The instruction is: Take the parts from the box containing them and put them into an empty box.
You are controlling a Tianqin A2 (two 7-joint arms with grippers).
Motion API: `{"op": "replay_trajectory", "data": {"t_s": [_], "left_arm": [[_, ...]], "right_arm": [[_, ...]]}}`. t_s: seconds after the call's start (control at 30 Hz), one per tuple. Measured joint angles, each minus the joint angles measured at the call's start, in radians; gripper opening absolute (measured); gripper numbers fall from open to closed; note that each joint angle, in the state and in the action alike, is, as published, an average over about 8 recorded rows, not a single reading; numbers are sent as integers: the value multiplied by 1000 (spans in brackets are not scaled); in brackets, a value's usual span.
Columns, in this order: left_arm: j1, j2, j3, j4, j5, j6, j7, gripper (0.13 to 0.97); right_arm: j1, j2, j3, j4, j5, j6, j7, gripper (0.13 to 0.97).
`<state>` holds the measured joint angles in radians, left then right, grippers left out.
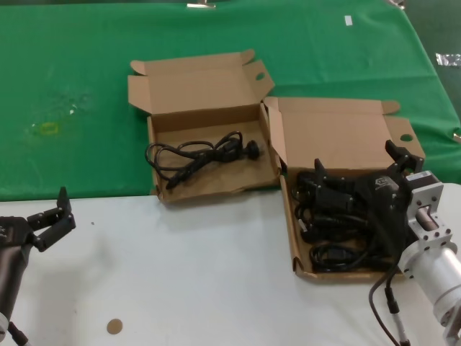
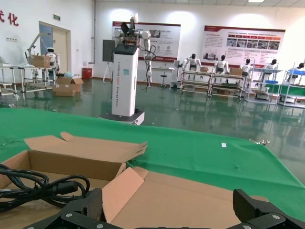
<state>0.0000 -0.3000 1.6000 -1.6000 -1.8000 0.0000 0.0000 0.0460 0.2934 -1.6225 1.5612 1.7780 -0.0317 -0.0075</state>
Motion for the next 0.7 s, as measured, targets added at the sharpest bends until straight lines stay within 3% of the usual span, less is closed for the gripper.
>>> {"op": "replay_trajectory", "data": {"t_s": [0.7], "left_arm": [[0, 0, 0, 0, 0, 0, 0, 966]], "right_arm": [[0, 0, 0, 0, 0, 0, 0, 966]]}}
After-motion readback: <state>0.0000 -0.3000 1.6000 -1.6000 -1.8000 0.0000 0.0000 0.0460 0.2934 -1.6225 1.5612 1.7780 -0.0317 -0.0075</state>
